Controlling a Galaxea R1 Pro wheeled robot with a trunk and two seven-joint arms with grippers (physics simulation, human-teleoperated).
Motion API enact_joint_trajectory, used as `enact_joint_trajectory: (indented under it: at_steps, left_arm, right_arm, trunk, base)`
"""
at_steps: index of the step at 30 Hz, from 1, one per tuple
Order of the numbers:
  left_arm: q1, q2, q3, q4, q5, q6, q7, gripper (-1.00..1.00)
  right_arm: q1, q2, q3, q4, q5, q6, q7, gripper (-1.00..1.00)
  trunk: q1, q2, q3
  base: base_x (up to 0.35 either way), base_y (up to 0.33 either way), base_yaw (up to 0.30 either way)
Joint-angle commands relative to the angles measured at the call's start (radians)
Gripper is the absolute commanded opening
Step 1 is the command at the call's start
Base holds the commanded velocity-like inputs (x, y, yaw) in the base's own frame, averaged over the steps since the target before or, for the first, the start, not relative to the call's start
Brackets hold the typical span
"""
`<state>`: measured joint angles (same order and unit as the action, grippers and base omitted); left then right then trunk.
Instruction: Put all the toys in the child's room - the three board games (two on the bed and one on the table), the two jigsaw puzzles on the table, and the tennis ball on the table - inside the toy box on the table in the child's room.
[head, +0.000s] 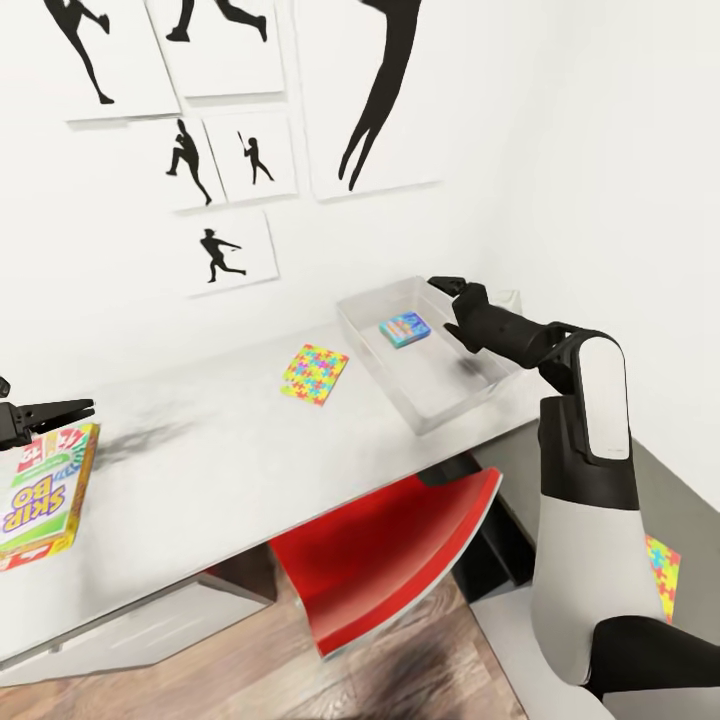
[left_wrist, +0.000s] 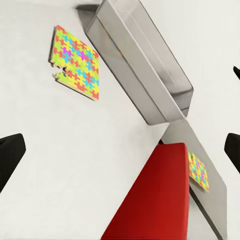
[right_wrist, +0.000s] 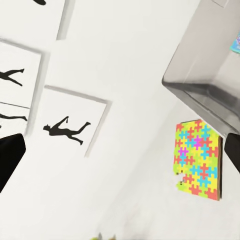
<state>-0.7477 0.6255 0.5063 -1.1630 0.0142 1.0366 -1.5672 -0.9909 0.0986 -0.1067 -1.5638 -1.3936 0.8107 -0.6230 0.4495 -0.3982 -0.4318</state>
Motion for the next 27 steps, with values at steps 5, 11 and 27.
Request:
enact_joint_trajectory:
  at_steps: [5,11,27]
  left_arm:
    - [-0.001,0.0,0.0,0.0,0.0,0.011,-0.004,1.0]
    - [0.0,0.0,0.0,0.0,0.0,0.011,-0.004,1.0]
    - [0.001,0.0,0.0,0.0,-0.001,0.011,-0.004,1.0]
  right_arm:
    - [0.001,0.001,-0.002,-0.001,-0.01,0.004,-0.011,1.0]
    - [0.016,0.001,-0.003,-0.001,-0.01,0.004,-0.011,1.0]
    - [0.023,-0.002,-0.005,-0.001,-0.01,0.005,-0.011,1.0]
  trunk:
    - [0.0,-0.002,0.007]
    - [0.0,-0.002,0.017]
    - [0.0,-0.002,0.043]
  base:
    - [-0.085,0.117,0.0]
    - [-0.014,0.022,0.0]
    - [-0.001,0.001,0.0]
